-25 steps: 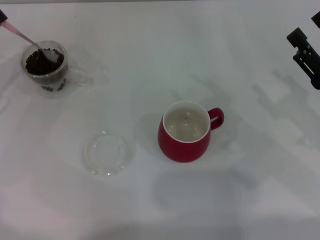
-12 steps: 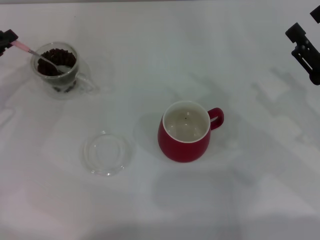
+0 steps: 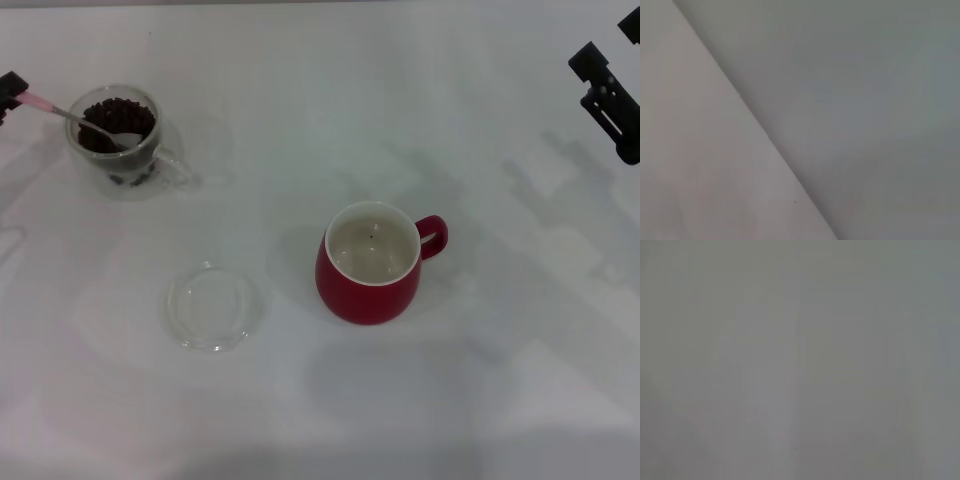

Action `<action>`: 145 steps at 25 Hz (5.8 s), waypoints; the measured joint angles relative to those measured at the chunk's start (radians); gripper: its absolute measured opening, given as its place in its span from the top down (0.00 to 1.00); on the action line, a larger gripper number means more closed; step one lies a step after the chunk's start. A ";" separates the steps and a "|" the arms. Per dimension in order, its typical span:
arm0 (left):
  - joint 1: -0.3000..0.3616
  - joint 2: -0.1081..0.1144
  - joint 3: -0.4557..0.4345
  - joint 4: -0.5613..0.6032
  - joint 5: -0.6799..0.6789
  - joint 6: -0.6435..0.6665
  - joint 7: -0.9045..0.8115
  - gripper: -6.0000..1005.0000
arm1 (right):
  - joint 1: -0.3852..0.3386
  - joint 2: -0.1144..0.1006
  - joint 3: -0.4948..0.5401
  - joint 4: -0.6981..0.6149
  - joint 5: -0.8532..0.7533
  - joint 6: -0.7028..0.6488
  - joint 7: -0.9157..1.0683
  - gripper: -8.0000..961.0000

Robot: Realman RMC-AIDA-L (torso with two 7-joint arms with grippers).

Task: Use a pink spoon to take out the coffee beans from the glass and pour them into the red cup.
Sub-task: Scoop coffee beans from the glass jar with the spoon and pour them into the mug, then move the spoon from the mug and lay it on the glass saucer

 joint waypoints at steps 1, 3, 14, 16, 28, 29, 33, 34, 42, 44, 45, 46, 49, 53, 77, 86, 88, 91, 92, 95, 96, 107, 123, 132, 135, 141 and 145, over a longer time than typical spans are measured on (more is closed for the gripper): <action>0.003 0.001 0.000 -0.004 -0.009 0.002 0.000 0.86 | 0.002 0.000 0.000 0.000 0.001 0.003 0.000 0.26; 0.011 0.004 0.000 -0.009 -0.030 0.013 0.001 0.86 | 0.005 0.000 0.000 0.000 0.001 0.008 0.000 0.26; 0.061 0.005 0.001 -0.002 -0.124 0.073 0.046 0.86 | 0.023 -0.002 0.000 -0.001 0.002 0.027 0.000 0.26; 0.065 0.005 0.001 -0.002 -0.131 0.074 0.053 0.86 | 0.027 -0.002 0.000 -0.001 0.002 0.032 0.000 0.26; 0.072 0.007 0.002 0.012 -0.150 0.151 0.110 0.86 | 0.049 -0.002 0.000 -0.001 0.000 0.049 0.000 0.26; 0.068 0.009 0.005 0.013 -0.148 0.162 0.113 0.86 | 0.051 -0.002 0.000 -0.002 0.000 0.049 0.000 0.26; 0.037 0.011 0.012 0.014 -0.119 0.212 0.115 0.86 | 0.055 -0.002 0.000 -0.003 0.000 0.049 -0.005 0.26; 0.024 0.010 0.013 0.015 -0.105 0.228 0.116 0.86 | 0.055 -0.002 0.000 -0.006 0.000 0.049 -0.006 0.26; -0.068 -0.002 0.086 0.012 -0.052 0.311 0.106 0.86 | 0.056 -0.002 0.002 -0.013 0.001 0.049 -0.009 0.26; -0.093 -0.004 0.119 0.009 -0.051 0.325 0.104 0.86 | 0.057 -0.002 0.008 -0.014 0.002 0.049 -0.009 0.26; -0.106 -0.006 0.138 0.008 -0.051 0.332 0.103 0.86 | 0.057 -0.002 0.013 -0.014 0.002 0.049 -0.009 0.26; -0.125 -0.009 0.172 0.008 -0.051 0.339 0.101 0.86 | 0.058 -0.002 0.018 -0.015 0.003 0.048 -0.009 0.26; -0.141 -0.013 0.205 0.010 -0.051 0.342 0.100 0.86 | 0.058 -0.002 0.028 -0.023 0.003 0.048 -0.009 0.26; -0.172 -0.020 0.275 0.015 -0.050 0.343 0.102 0.86 | 0.054 -0.002 0.041 -0.025 0.003 0.048 -0.009 0.26; -0.248 -0.106 0.362 0.240 0.172 0.324 0.227 0.86 | 0.046 0.004 0.046 -0.009 -0.006 0.035 0.001 0.26; -0.254 -0.116 0.414 0.346 0.203 0.332 0.243 0.86 | 0.048 0.006 0.044 -0.008 -0.008 0.039 0.002 0.26; -0.252 -0.116 0.415 0.364 0.201 0.338 0.241 0.86 | 0.048 0.006 0.044 -0.008 -0.008 0.042 0.002 0.26; -0.240 -0.116 0.409 0.407 0.197 0.356 0.229 0.86 | 0.047 0.006 0.044 -0.008 -0.006 0.042 0.002 0.26; -0.233 -0.114 0.406 0.430 0.197 0.365 0.220 0.86 | 0.047 0.006 0.044 -0.008 -0.006 0.042 0.002 0.26; -0.196 -0.099 0.403 0.500 0.174 0.393 0.180 0.86 | 0.047 0.006 0.044 -0.008 -0.004 0.043 0.002 0.26; -0.179 -0.090 0.403 0.516 0.156 0.401 0.168 0.86 | 0.047 0.006 0.045 -0.008 -0.003 0.042 0.002 0.26; 0.042 -0.036 0.338 0.548 0.078 0.424 0.163 0.86 | 0.047 0.005 0.055 -0.016 0.049 0.045 0.035 0.26; 0.150 -0.022 0.272 0.380 0.134 0.416 0.278 0.86 | 0.035 0.004 0.057 -0.008 0.128 0.053 0.156 0.26; 0.156 -0.067 0.272 0.346 0.183 0.336 0.306 0.86 | 0.033 0.006 0.047 0.000 0.123 0.046 0.183 0.26; 0.155 -0.084 0.272 0.321 0.181 0.309 0.324 0.86 | 0.033 0.006 0.046 0.000 0.121 0.045 0.184 0.26; 0.144 -0.101 0.246 0.289 0.179 0.305 0.333 0.86 | 0.033 0.006 0.046 0.002 0.120 0.057 0.185 0.26; 0.117 -0.104 0.246 0.239 0.178 0.300 0.339 0.86 | 0.033 0.006 0.046 0.003 0.125 0.065 0.185 0.26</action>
